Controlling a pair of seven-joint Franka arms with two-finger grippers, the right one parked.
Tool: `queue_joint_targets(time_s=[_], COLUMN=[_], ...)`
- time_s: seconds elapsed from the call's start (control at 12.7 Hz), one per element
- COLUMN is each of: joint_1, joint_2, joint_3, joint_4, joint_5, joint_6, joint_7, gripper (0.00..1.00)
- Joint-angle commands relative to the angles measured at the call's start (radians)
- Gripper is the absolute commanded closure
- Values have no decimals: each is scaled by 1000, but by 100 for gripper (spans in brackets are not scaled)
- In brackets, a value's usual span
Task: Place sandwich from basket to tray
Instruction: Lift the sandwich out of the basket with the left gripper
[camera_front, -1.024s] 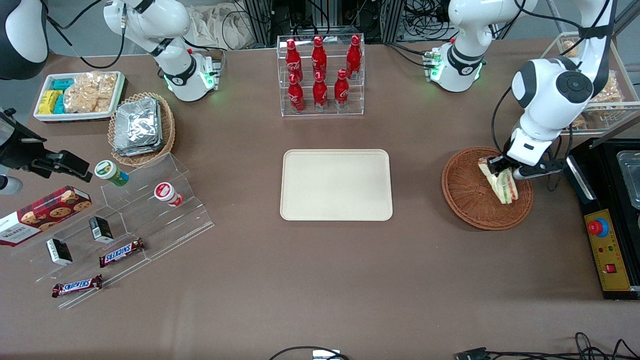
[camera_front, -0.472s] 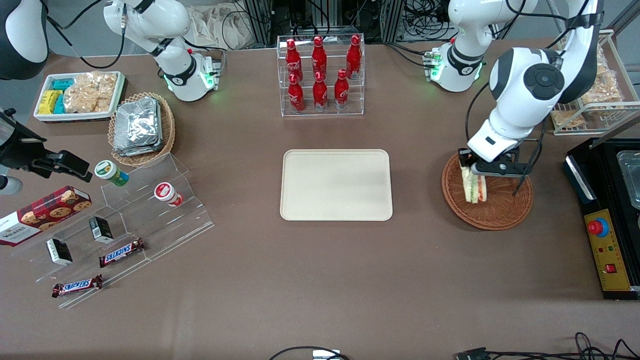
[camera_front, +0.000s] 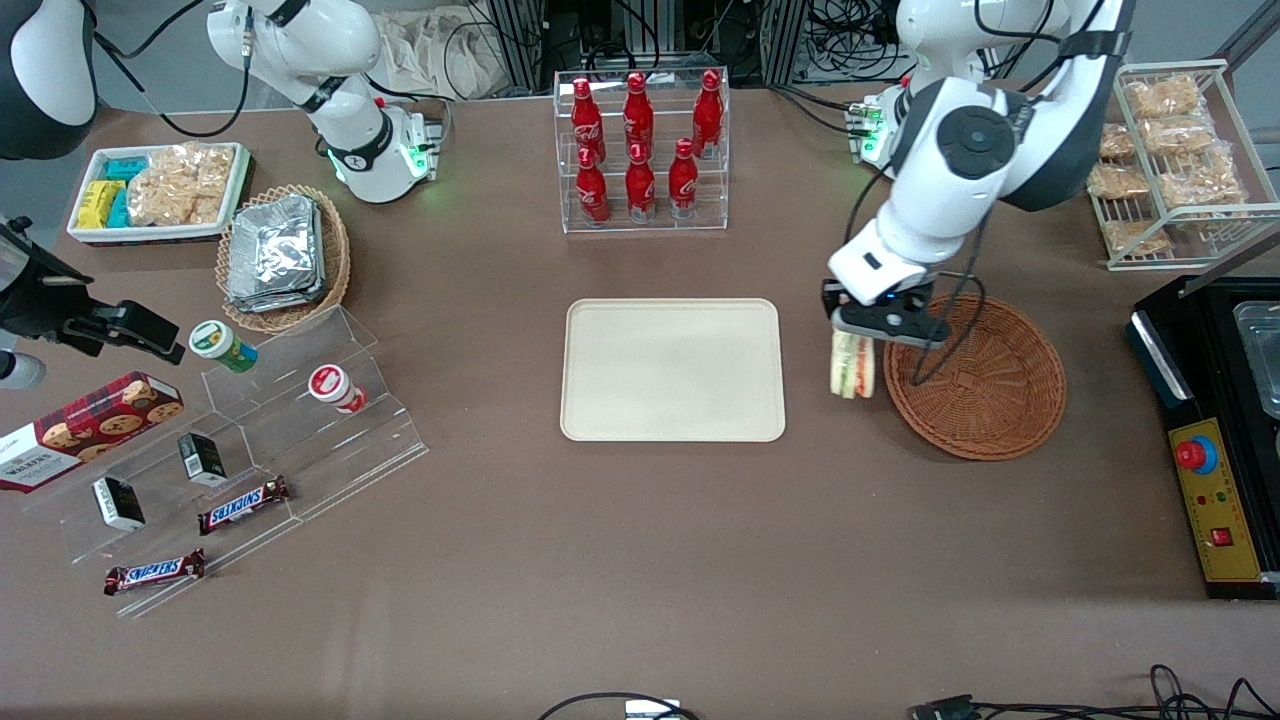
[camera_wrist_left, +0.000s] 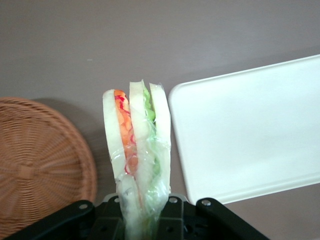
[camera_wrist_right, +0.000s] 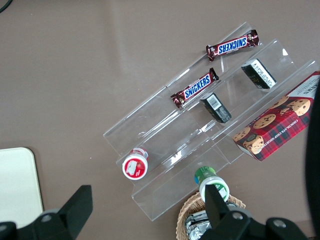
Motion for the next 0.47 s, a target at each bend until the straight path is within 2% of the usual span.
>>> queue_joint_targets(time_s=[0.0, 0.39], joint_1=[6, -36], joint_2=[90, 195], joint_3=[-71, -98], joint_4=[46, 42], joint_5=[6, 14], joint_6=[45, 115], joint_7=[-79, -134], gripper=[90, 91])
